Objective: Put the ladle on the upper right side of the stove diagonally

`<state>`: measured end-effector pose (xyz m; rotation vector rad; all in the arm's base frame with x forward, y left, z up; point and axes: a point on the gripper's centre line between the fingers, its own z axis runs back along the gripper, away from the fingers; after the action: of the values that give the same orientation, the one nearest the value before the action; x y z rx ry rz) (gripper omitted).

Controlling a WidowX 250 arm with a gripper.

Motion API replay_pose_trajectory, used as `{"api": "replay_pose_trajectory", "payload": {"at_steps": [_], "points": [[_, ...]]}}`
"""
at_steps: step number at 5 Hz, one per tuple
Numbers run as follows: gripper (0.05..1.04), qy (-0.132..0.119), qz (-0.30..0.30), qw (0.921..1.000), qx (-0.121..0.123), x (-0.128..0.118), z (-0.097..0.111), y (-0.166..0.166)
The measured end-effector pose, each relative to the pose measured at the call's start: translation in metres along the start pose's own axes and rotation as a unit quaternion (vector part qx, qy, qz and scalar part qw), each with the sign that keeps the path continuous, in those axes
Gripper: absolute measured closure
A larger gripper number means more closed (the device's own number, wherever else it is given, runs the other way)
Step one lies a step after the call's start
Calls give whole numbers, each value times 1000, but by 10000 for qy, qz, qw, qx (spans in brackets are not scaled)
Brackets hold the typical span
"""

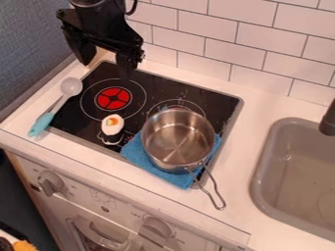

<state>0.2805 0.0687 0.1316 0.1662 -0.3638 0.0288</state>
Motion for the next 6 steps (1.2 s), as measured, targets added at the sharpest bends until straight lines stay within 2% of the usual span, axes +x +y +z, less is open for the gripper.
{"api": "replay_pose_trajectory", "payload": {"at_steps": [1,2,4,6], "points": [[82,144,-22,9999,-22,-6,-6,-1],[83,275,166,9995,35,-17,-11,15],[82,339,466,9983,32,-37,-16,47],[83,515,771,9956,-100,-67,-45,84]]}}
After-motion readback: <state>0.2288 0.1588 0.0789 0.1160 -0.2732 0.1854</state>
